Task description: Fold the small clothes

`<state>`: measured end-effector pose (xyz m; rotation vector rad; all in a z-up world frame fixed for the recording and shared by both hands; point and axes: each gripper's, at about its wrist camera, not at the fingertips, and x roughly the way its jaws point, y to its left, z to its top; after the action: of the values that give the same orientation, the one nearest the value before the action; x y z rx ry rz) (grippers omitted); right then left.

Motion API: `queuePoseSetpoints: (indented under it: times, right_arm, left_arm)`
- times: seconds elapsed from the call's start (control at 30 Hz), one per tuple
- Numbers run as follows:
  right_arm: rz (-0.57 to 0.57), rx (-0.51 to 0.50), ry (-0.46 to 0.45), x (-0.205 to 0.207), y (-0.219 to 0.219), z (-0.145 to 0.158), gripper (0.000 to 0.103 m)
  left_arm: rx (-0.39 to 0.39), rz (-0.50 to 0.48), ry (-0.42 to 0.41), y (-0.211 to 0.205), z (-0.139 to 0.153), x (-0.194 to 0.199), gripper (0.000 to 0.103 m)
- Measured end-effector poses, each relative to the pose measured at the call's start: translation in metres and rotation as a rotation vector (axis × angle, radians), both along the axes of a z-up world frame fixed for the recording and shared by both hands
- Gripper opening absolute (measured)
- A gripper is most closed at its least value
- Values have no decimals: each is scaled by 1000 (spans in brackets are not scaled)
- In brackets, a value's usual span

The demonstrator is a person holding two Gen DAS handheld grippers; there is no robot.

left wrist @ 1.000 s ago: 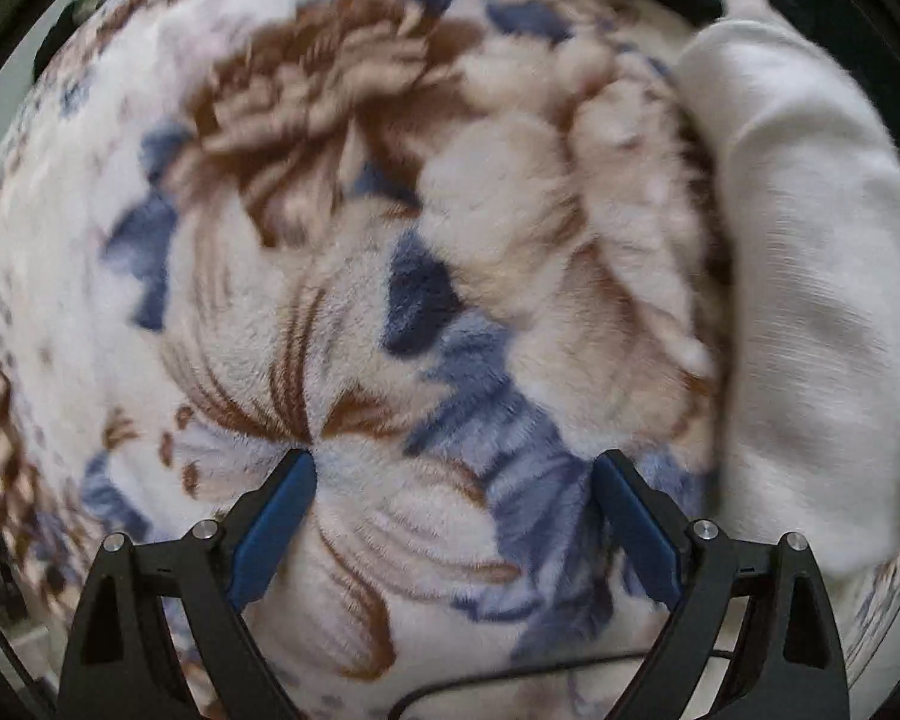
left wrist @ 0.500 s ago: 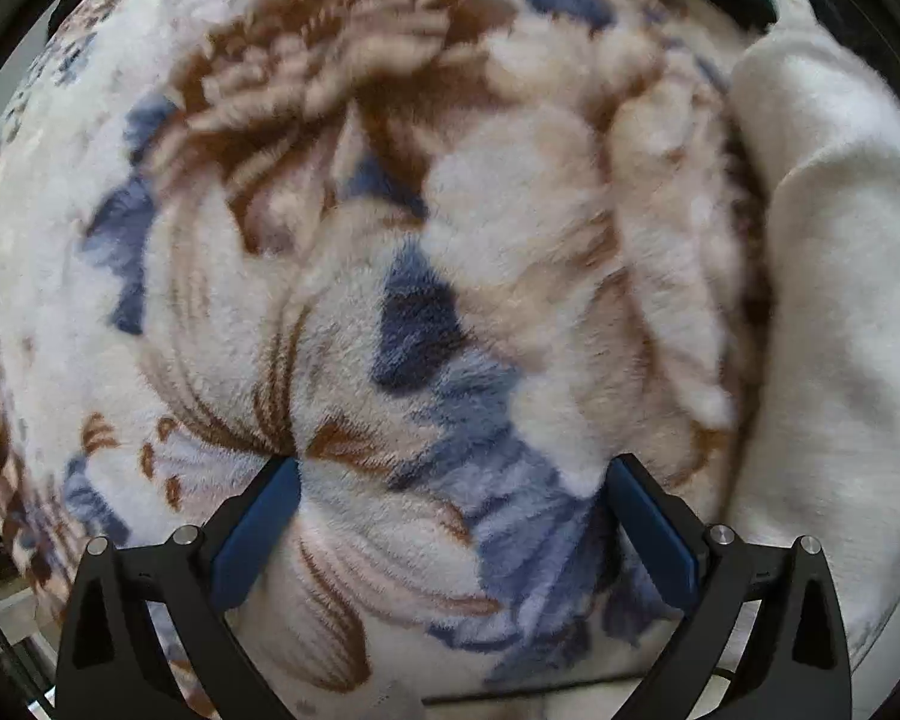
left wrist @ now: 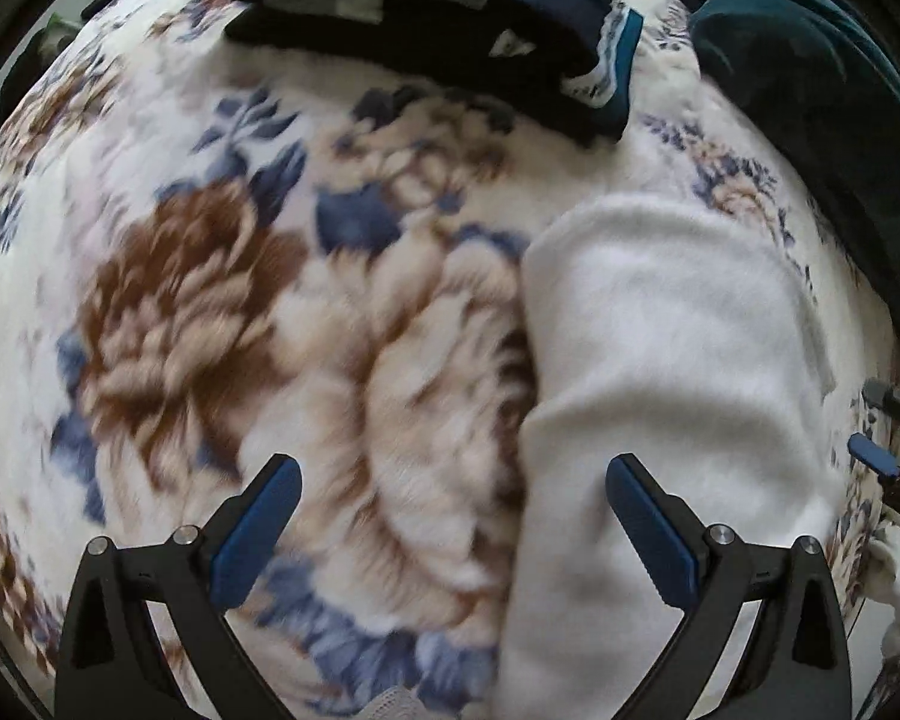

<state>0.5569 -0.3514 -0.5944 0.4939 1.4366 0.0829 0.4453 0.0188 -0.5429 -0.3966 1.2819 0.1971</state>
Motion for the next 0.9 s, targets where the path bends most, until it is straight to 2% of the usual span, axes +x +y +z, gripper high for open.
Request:
queuePoseSetpoints:
  times: [0.03,0.07,0.13,0.23,0.27,0.3,0.33,0.43,0.5,0.6,0.67,0.7,0.73,0.77,0.8,0.83,0.87,0.9]
  right_arm:
    - [-24,19,-21,8,-3,1,60]
    - [-43,40,-27,14,-6,-2,68]
    - [-62,52,-8,28,-10,-16,68]
    - [-63,93,73,49,-8,-52,67]
    - [-53,127,63,53,-4,-59,50]
    - [-43,124,28,53,-1,-57,28]
    - [-30,91,-10,53,3,-51,11]
    - [-40,-4,-145,55,7,-16,9]
    - [-80,-26,-188,62,1,-2,9]
    - [-87,-91,-204,79,-3,4,8]
    - [-46,-121,-169,93,0,-3,8]
    - [-20,-86,-128,97,-1,-10,9]
    - [0,-10,-23,102,-2,-24,12]
    - [-6,16,18,98,-7,-26,14]
    - [-9,33,21,93,-11,-22,14]
    - [-8,47,8,85,-16,-16,25]
    - [-8,59,5,72,-23,-7,44]
    - [-13,75,9,59,-29,-2,51]
  left_arm:
    - [3,-1,-7,-1,1,7,103]
    - [3,-1,-12,-1,1,14,103]
    - [8,-2,-20,-1,8,25,103]
    - [13,2,-29,-1,7,34,103]
    - [17,3,-28,-1,6,37,103]
    - [17,3,-27,1,7,35,103]
    - [14,3,-27,2,7,36,103]
    - [14,-2,-30,4,9,40,103]
    - [16,-4,-36,4,10,46,103]
    - [21,-2,-36,3,9,56,103]
    - [37,-11,-33,4,9,60,103]
    - [47,-16,-36,4,11,60,103]
    - [57,-23,-43,4,13,59,103]
    - [64,-26,-44,5,15,57,103]
    - [69,-31,-44,6,17,52,103]
    - [76,-34,-46,6,18,47,103]
    - [90,-36,-45,7,19,41,103]
    - [110,-37,-40,7,20,35,103]
